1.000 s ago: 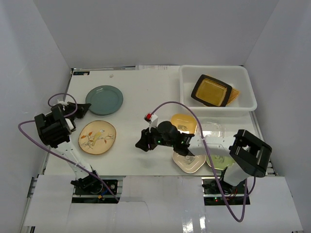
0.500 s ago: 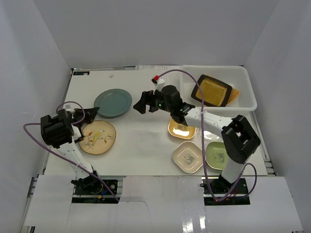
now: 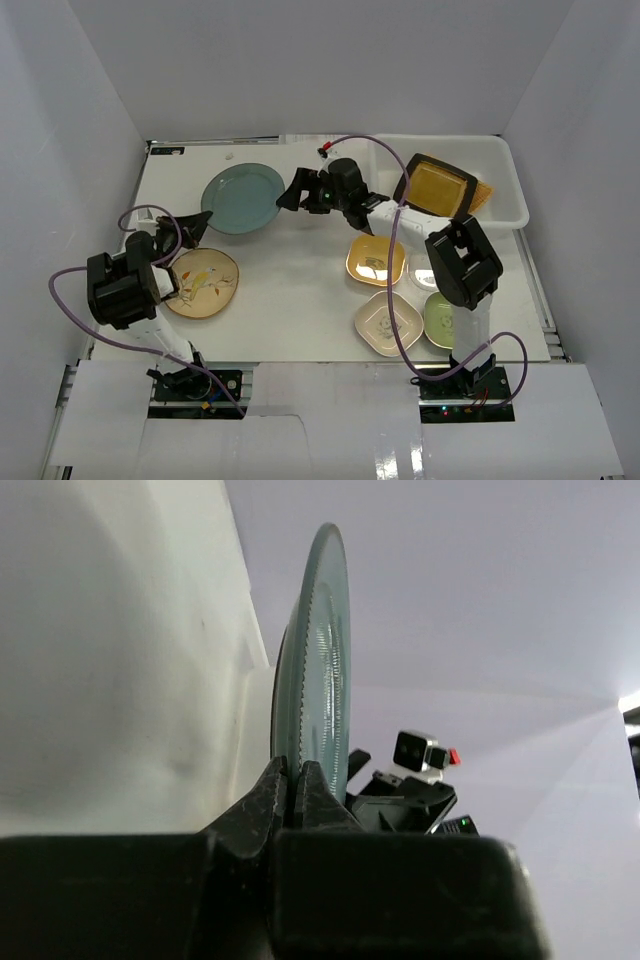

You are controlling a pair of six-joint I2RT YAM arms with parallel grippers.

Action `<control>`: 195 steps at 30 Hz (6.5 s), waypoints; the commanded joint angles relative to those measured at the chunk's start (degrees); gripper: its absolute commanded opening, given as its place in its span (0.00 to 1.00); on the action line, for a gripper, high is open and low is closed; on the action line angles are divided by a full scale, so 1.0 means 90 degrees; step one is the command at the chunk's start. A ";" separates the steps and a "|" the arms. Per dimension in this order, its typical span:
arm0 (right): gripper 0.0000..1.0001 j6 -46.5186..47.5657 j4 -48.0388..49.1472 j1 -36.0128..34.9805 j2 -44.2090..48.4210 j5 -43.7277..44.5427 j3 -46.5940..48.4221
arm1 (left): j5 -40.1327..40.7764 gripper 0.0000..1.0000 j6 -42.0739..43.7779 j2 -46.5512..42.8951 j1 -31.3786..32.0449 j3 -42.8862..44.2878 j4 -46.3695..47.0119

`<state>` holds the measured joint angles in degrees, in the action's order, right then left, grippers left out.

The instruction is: Place the plates into the plastic bin on the countertop

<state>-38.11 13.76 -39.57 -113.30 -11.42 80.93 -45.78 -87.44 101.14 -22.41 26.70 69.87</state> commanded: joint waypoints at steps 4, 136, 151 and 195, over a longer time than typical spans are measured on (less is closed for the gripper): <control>0.97 -0.0619 0.1079 0.0227 0.0010 -0.1172 -0.0056 | -0.0460 0.00 0.0105 -0.1246 0.0722 0.0070 0.0218; 0.09 -0.0395 0.0864 0.6330 0.3350 -0.0704 -0.3728 | 0.4478 0.98 0.4823 -0.4789 0.6208 0.0596 -0.7812; 0.90 0.0533 -0.0445 0.5804 0.6219 0.0879 -0.5288 | 0.5302 0.93 0.5672 -0.0126 0.7432 0.3292 -0.6796; 0.09 -0.1010 -0.3482 0.0043 0.6936 0.2098 -0.6503 | 0.7118 0.00 0.6112 -0.4607 0.7442 0.1213 -0.7607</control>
<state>-46.17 -17.43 -34.17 -46.70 0.84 19.11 16.05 -32.91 62.35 44.73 37.89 1.34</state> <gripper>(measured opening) 0.197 0.021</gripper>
